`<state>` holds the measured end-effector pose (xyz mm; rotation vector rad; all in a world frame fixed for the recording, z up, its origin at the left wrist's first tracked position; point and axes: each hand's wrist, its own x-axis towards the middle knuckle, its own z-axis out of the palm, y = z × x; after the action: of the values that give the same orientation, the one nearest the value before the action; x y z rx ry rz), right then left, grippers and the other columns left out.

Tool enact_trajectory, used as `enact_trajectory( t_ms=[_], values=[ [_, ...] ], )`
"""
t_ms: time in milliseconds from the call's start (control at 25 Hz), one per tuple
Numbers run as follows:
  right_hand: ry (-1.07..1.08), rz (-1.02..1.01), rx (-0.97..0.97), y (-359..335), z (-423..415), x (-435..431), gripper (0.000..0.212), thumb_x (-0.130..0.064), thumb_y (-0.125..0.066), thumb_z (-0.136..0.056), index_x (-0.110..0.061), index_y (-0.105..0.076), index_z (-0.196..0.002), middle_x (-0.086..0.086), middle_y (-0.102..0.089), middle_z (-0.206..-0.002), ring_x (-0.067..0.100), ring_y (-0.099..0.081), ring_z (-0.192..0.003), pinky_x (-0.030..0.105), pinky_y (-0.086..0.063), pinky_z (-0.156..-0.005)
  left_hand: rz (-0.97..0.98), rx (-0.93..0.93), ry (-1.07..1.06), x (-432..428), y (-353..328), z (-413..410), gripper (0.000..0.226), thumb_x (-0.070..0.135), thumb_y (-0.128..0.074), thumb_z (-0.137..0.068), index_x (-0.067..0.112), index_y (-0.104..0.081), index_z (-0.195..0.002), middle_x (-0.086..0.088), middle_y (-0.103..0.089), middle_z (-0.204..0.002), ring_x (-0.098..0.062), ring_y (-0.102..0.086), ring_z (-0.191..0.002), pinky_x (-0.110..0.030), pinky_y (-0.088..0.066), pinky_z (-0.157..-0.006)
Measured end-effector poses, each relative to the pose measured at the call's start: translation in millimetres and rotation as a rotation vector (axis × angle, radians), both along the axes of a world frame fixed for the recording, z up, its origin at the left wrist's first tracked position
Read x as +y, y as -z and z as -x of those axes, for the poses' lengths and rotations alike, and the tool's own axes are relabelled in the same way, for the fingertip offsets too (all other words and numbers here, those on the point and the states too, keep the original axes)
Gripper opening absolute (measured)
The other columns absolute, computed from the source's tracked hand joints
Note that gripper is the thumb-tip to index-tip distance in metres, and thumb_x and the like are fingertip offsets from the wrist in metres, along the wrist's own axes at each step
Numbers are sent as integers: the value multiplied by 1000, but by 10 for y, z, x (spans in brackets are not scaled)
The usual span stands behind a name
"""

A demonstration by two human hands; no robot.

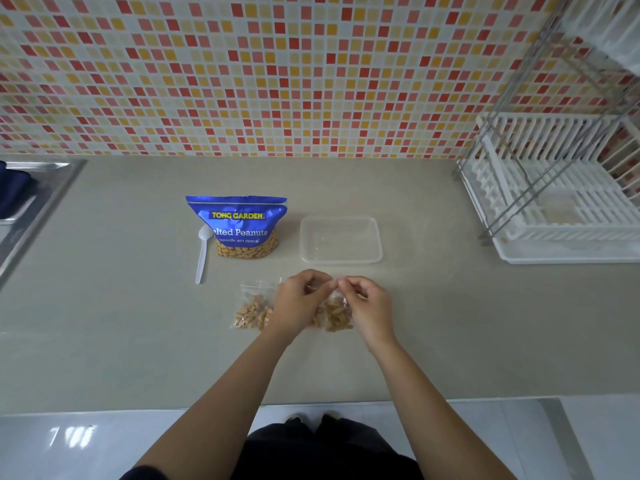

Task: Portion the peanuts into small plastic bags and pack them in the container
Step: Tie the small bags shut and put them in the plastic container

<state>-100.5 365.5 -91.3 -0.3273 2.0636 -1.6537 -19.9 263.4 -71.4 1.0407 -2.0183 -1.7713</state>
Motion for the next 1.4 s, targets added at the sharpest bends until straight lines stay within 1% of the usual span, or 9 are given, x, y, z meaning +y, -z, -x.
enact_trajectory(
  t_ms=[120,240,440,640,800,960,1120,1280,1400],
  values=[
    [0,-113,168,41,-38,-21,16,-18,-62,-86,-28,-63,-73,-5,-67,-70,13,-66,-64,33,-53,-66,302,-124,101,23,-14,44,13,24,-63,-85,12,-67,-84,7,-59,-65,-6,-52,-59,-10,-38,-56],
    [85,-137,218,95,-60,-30,14,-17,-61,-86,-26,-62,-75,-2,-68,-73,20,-67,-69,35,-51,-68,476,-191,148,13,-22,81,14,25,-61,-86,12,-66,-86,0,-65,-75,-13,-53,-68,-18,-35,-61],
    [126,-118,176,104,-3,-19,13,-18,-60,-87,-23,-62,-76,-11,-64,-63,16,-66,-64,31,-50,-66,490,-202,135,-70,24,30,14,27,-62,-85,13,-65,-83,-1,-64,-74,-17,-57,-73,-26,-40,-65],
    [128,-36,-94,205,48,11,13,-21,-59,-89,-22,-63,-76,0,-67,-70,16,-64,-64,31,-52,-65,253,-170,49,-81,96,-30,24,31,-65,-83,8,-64,-81,3,-60,-66,-9,-53,-61,-11,-38,-56],
    [184,65,-393,264,169,-11,14,-20,-58,-90,-19,-61,-77,1,-65,-74,14,-63,-65,28,-49,-60,-202,-108,127,36,257,-137,24,13,-71,-79,13,-56,-98,-5,-65,-86,-17,-63,-75,-28,-55,-70],
    [159,-121,-266,445,267,-51,9,-25,-64,-85,-20,-64,-78,-4,-66,-75,13,-61,-71,31,-50,-68,85,-204,26,112,409,-89,20,8,-68,-78,15,-56,-93,-8,-69,-83,-21,-67,-74,-35,-55,-74],
    [34,-317,-43,563,325,-59,16,-23,-65,-84,-10,-71,-90,6,-69,-78,19,-60,-69,25,-44,-71,475,-333,171,165,460,-1,15,8,-57,-86,3,-61,-99,-11,-68,-91,-23,-63,-81,-30,-49,-73],
    [-72,-435,77,602,344,-66,22,-21,-64,-83,-9,-70,-100,9,-73,-94,22,-66,-87,27,-47,-79,819,-401,326,184,441,51,7,0,-63,-77,-3,-63,-84,-19,-66,-80,-35,-65,-69,-32,-44,-54],
    [53,-432,313,486,411,-47,26,-18,-66,-80,-7,-66,-103,11,-67,-91,25,-63,-85,30,-45,-81,759,-311,167,68,339,82,11,8,-62,-81,-3,-64,-84,-19,-65,-77,-36,-63,-66,-33,-44,-54]
  ],
)
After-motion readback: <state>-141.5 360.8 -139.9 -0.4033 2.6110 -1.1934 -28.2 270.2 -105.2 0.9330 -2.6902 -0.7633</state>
